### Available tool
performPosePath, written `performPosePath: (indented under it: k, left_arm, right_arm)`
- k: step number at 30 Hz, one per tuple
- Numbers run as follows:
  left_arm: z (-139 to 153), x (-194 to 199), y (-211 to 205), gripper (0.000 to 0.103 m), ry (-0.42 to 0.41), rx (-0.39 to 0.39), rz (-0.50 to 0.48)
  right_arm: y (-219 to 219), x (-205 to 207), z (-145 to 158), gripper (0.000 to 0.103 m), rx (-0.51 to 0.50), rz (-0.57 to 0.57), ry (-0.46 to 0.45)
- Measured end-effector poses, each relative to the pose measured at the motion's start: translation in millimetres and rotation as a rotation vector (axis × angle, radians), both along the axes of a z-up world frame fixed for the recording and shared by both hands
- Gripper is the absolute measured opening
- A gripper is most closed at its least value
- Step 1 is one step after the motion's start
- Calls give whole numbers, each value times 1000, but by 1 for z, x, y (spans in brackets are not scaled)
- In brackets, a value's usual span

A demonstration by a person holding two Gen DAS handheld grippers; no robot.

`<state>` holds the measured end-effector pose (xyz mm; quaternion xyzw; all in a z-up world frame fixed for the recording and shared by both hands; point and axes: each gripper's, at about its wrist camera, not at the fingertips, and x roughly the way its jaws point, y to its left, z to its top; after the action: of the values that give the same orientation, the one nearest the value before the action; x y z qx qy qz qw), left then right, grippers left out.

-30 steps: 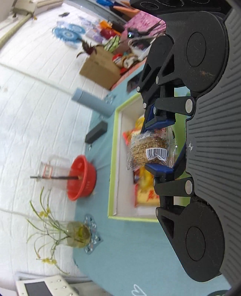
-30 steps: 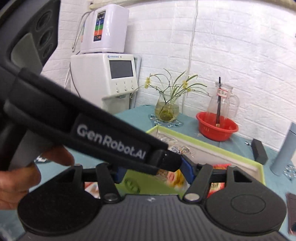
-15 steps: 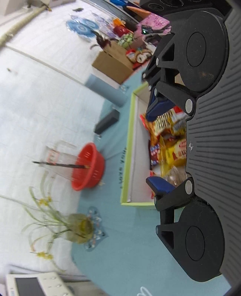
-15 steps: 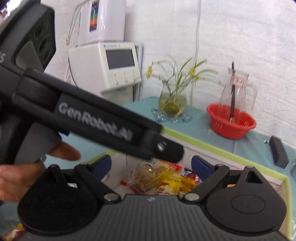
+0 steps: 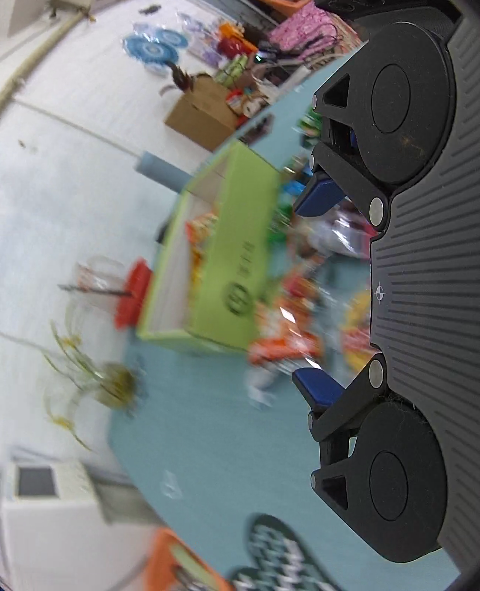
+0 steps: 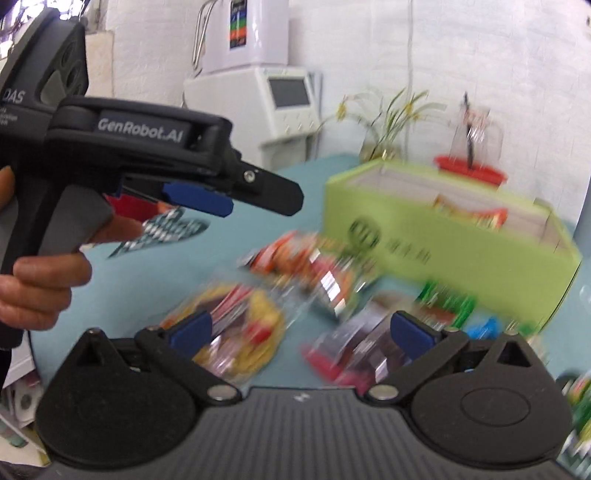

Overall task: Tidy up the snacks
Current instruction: 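Grasp the yellow Danco Galette bag with the left tool and lift, then lower the Danco Galette bag into the green box and open the left tool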

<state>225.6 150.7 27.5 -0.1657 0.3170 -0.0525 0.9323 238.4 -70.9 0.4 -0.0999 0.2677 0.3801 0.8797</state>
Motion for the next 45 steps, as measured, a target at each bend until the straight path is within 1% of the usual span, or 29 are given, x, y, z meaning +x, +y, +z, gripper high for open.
performPosePath:
  k: [3, 5, 7, 10, 12, 18, 19, 20, 21, 22, 23, 24, 25, 26, 28, 30, 31, 34, 36, 39, 42, 45]
  left_arm:
    - [-20, -10, 10, 74, 68, 33, 73]
    - [-28, -12, 14, 74, 93, 20, 61]
    - [-34, -11, 13, 74, 120, 10, 49]
    - [-40, -6, 10, 69, 152, 22, 34]
    - [-44, -4, 7, 69, 166, 20, 20]
    - [-47, -10, 7, 68, 139, 28, -9]
    - [-47, -9, 7, 64, 134, 33, -12]
    - [-47, -9, 7, 53, 128, 29, -20]
    - [-47, -9, 9, 51, 124, 16, -25]
    - [-47, -10, 12, 46, 123, 4, -15]
    - [-47, -11, 15, 43, 122, -7, -6]
    - [-46, -12, 17, 41, 119, -17, 3]
    - [-46, -14, 20, 40, 117, -25, 8]
    - [-46, -15, 21, 38, 121, -33, 14]
    - [-43, -20, 22, 34, 122, -43, 26]
    - [-33, -27, 22, 32, 125, -44, 43]
    - [-26, -31, 20, 32, 106, -34, 44]
    - [1, -32, 17, 32, 44, -16, 44]
    - [18, -20, 14, 33, 2, 0, 36]
    - [45, 19, 13, 33, -54, 21, 15]
    - [67, 78, 10, 33, -83, 46, -32]
    - [78, 141, 10, 33, -65, 37, -67]
  right_arm:
    - [17, -14, -19, 102, 0, 43, 65]
    - [30, -19, -25, 102, -14, 69, 69]
    - [44, -14, -31, 102, -30, 83, 76]
    - [61, -6, -37, 102, -53, 88, 100]
    - [66, -5, -40, 102, -49, 82, 121]
    - [75, -1, -42, 102, -57, 81, 97]
    - [76, -2, -42, 102, -60, 80, 95]
    - [73, -3, -41, 102, -61, 81, 94]
    - [74, -3, -41, 102, -55, 80, 98]
    - [74, -3, -40, 99, -40, 81, 106]
    - [75, -2, -40, 98, -25, 84, 113]
    - [74, -3, -38, 95, -17, 81, 117]
    - [74, -6, -37, 87, -19, 69, 107]
    - [73, -7, -36, 86, -15, 65, 100]
    - [70, -8, -35, 84, 4, 65, 115]
    - [67, -13, -32, 82, 11, 64, 115]
    - [66, -18, -29, 82, 17, 68, 109]
    - [60, -27, -11, 83, 52, 73, 49]
    - [57, -24, 4, 83, 74, 68, 3]
    - [55, 2, 27, 83, 82, 63, -69]
    - [55, 46, 50, 84, 71, 39, -132]
    - [58, 104, 66, 84, 38, 7, -146]
